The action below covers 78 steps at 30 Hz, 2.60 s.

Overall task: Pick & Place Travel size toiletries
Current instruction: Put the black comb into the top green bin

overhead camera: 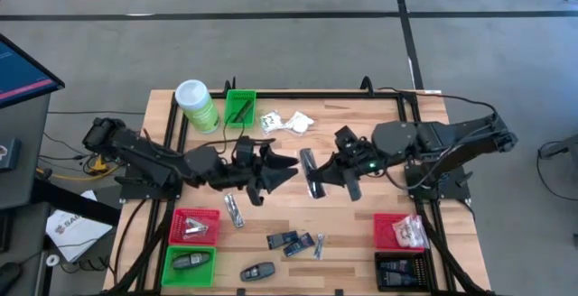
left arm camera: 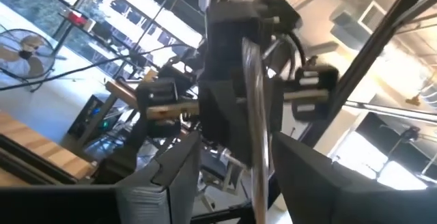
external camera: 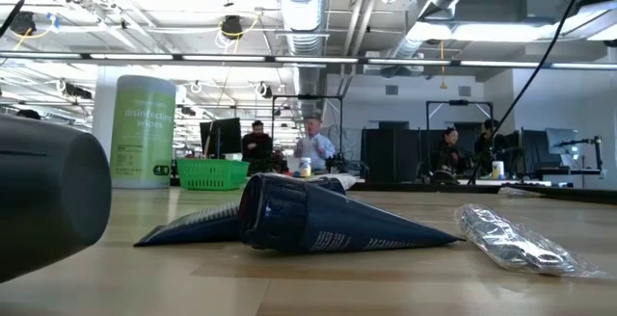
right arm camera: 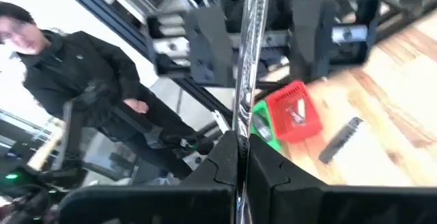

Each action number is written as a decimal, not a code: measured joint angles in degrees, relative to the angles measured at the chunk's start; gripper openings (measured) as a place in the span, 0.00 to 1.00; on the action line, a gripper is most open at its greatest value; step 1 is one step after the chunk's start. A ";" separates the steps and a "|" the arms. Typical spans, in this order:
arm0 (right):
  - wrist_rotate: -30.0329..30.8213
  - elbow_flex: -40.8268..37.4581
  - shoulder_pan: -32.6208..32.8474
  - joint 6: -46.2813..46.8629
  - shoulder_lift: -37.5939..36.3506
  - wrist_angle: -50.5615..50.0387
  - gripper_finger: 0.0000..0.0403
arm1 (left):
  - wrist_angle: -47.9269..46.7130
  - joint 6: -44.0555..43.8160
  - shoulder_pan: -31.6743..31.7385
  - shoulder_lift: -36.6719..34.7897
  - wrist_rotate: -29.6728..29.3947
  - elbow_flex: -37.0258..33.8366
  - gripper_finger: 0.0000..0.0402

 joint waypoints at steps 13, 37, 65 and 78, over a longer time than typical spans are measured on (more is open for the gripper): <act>0.24 -0.08 -3.28 -0.01 2.01 -2.24 0.00 | 0.71 -0.54 1.71 0.93 1.60 0.00 0.44; -2.75 -0.02 -7.56 -0.68 3.82 0.94 0.00 | 0.27 -0.60 3.56 1.00 6.54 -0.24 0.44; -8.82 -0.02 -9.60 3.20 3.78 3.10 0.00 | 0.91 0.43 4.58 1.01 8.53 -0.24 0.27; -9.55 -0.02 -9.05 3.28 3.78 3.03 0.00 | 0.91 -0.79 4.41 1.01 8.62 -0.24 0.03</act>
